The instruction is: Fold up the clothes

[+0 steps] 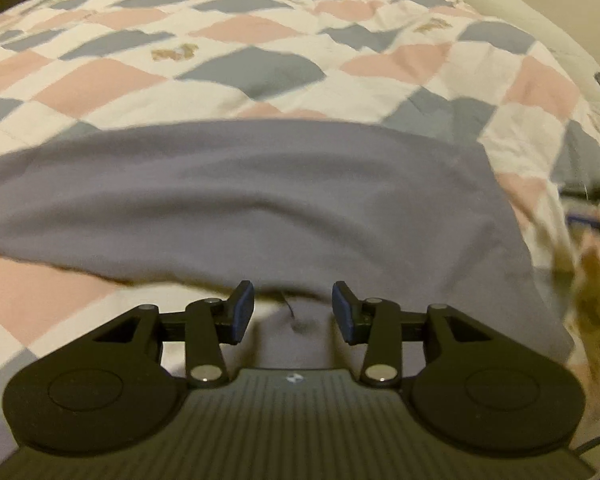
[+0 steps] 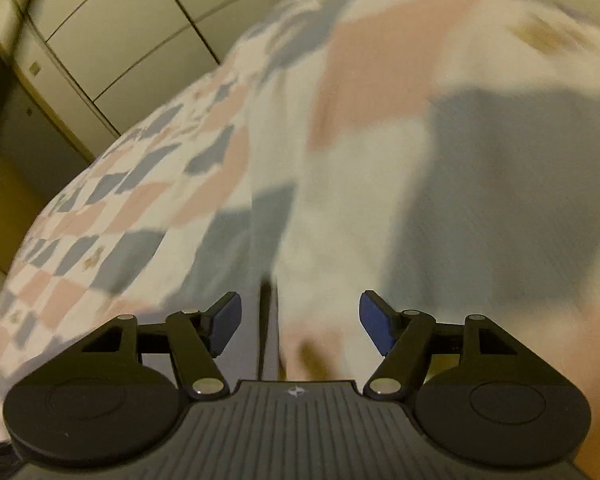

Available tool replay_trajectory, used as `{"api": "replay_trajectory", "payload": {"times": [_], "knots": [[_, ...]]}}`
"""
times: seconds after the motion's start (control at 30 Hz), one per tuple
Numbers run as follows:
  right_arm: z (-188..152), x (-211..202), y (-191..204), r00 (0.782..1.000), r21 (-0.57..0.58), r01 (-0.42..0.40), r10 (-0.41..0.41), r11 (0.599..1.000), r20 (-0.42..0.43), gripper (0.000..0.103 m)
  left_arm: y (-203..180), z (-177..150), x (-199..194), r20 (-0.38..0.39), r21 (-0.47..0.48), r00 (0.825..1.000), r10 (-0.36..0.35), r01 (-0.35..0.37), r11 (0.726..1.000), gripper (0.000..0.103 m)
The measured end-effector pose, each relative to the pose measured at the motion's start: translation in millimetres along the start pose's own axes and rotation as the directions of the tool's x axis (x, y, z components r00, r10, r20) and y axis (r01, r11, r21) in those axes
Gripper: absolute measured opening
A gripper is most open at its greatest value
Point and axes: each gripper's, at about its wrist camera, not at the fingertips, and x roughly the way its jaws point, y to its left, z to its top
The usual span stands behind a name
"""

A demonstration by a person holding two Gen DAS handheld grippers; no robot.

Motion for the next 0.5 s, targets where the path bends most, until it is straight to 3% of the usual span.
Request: {"api": "replay_trajectory", "payload": {"times": [0.1,0.17,0.23,0.27,0.3,0.33,0.37,0.5], "knots": [[-52.4,-33.1,-10.7,0.993,0.097,-0.001,0.013,0.995,-0.122,0.066,-1.6,-14.0,-3.0,-0.036,0.005,0.999,-0.037,0.037,0.999,0.038],[-97.0,-49.3,-16.0,0.982,0.167,0.048,-0.016,0.985,-0.189,0.066,-1.3,-23.5,-4.6,-0.058,0.010,0.997,-0.060,0.060,0.998,0.038],[-134.4,-58.1,-21.3,0.973,0.262,0.113,-0.053,0.958,-0.226,0.067,0.1,-32.8,-6.1,-0.078,0.023,0.994,-0.076,0.078,0.997,0.038],[-147.8,-60.5,-23.6,0.977,0.320,0.101,-0.034,0.942,-0.209,0.067,1.3,-36.6,-7.1,-0.085,0.033,0.993,-0.079,0.082,0.996,0.038],[-160.9,-62.9,-25.8,0.981,0.376,0.088,-0.016,0.923,-0.191,0.060,2.5,-40.1,-8.3,-0.092,0.043,0.992,-0.081,0.086,0.995,0.038],[-166.7,-62.7,-25.3,0.986,0.406,0.068,-0.001,0.911,-0.165,0.022,3.6,-44.1,-10.2,-0.096,0.053,0.992,-0.085,0.090,0.995,0.038],[-172.3,-62.5,-24.8,0.990,0.435,0.049,0.012,0.899,-0.138,0.006,4.6,-48.3,-12.3,-0.098,0.060,0.991,-0.087,0.093,0.994,0.038],[-169.2,-66.4,-19.9,0.980,0.365,0.185,-0.144,0.912,-0.138,0.007,9.5,-67.6,-21.7,-0.109,0.072,0.992,-0.058,0.066,0.995,0.038]]}}
